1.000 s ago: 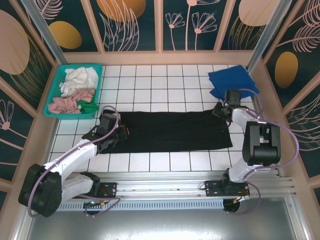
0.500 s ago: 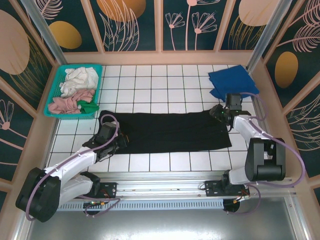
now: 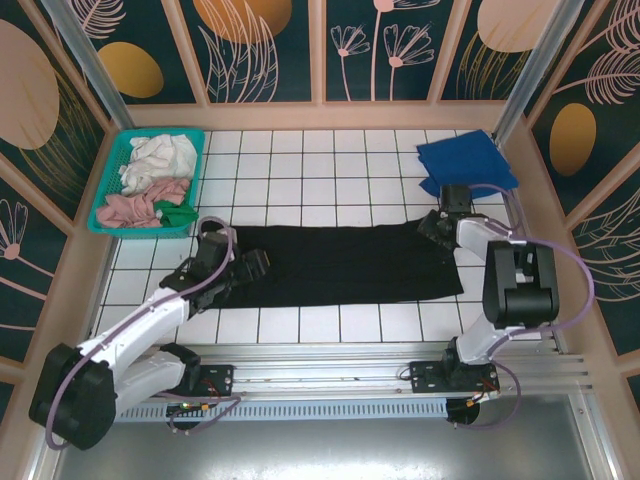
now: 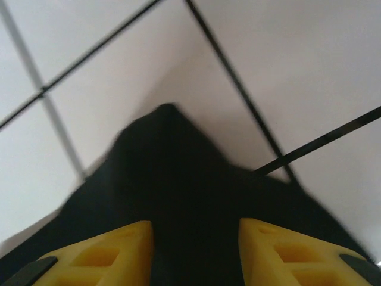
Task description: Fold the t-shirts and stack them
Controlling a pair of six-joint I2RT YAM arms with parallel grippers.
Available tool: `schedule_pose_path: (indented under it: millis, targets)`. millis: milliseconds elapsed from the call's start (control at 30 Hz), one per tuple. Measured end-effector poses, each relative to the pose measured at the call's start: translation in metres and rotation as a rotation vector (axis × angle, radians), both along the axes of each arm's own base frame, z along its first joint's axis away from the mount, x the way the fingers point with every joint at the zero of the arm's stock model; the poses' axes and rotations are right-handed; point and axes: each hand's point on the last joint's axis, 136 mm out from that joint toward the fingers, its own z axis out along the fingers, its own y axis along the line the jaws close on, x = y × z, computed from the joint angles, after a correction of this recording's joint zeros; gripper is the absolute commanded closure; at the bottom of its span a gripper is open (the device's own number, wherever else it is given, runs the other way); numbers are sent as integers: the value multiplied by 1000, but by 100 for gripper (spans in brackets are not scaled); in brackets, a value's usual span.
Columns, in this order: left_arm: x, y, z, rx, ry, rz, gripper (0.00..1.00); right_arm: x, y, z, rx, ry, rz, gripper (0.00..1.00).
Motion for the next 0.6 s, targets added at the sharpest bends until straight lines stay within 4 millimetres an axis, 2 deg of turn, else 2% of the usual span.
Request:
schedule_pose_path:
  millis: [67, 133, 233, 300, 367, 500, 533, 600]
  targets:
    - [23, -3, 8, 51, -12, 4, 14, 4, -7, -5, -14, 14, -7, 70]
    - [51, -5, 5, 104, 1, 7, 18, 12, -9, -3, -22, 6, -2, 77]
    - [92, 8, -12, 166, 46, 42, 23, 26, -11, 3, -30, -20, 7, 91]
    - [110, 19, -28, 200, 81, 62, 29, 32, -13, 7, -35, -36, 9, 99]
    - [117, 28, -44, 227, 116, 73, 39, 34, -17, 9, -38, -44, 5, 100]
    - [113, 32, -71, 257, 180, 66, 53, 33, -28, 11, -31, -52, -19, 100]
    - [112, 33, -75, 270, 187, 66, 56, 32, -30, 12, -27, -56, -22, 97]
    - [114, 34, -73, 272, 182, 73, 61, 31, -31, 17, -19, -68, -18, 78]
